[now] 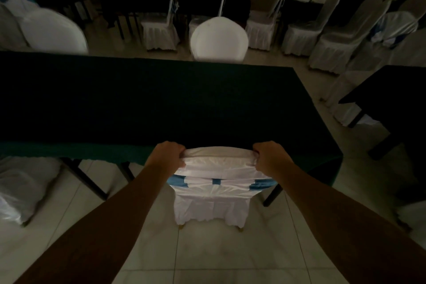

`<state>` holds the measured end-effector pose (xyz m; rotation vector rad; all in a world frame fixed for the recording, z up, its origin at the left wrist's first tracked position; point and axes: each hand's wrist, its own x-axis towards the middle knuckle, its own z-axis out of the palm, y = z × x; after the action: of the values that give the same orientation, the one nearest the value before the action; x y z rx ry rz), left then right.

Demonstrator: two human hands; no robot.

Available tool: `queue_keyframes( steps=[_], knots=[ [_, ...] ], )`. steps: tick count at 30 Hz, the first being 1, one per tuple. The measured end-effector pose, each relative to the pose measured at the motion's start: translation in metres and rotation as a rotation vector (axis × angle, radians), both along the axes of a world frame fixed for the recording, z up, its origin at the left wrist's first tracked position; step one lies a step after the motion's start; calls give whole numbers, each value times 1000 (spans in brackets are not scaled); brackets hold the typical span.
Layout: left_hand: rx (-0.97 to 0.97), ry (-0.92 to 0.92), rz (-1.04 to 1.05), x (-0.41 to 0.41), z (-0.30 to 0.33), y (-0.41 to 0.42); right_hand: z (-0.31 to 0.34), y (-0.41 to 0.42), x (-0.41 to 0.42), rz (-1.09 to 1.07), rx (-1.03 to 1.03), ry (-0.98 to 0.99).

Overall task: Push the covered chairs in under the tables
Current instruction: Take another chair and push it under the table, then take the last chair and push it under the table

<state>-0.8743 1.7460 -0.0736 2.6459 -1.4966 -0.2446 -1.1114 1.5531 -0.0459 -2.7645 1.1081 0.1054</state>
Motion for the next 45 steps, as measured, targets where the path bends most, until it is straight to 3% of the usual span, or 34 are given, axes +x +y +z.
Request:
queue_keyframes(
  steps=[13,22,28,32,45],
  knots=[
    [-44,43,45,-12,-7,7,-8,-4,-7,116,-50,-2],
    [-227,133,353,-35,-2,59,3,30,35,436,37,-198],
    [-206,105,671,-52,16,155,10,85,88,652,-20,-243],
    [-199,115,831,-54,28,248,17,148,126,797,61,-261],
    [-277,17,1154,-29,24,577,18,440,256,1045,180,-205]
  ],
)
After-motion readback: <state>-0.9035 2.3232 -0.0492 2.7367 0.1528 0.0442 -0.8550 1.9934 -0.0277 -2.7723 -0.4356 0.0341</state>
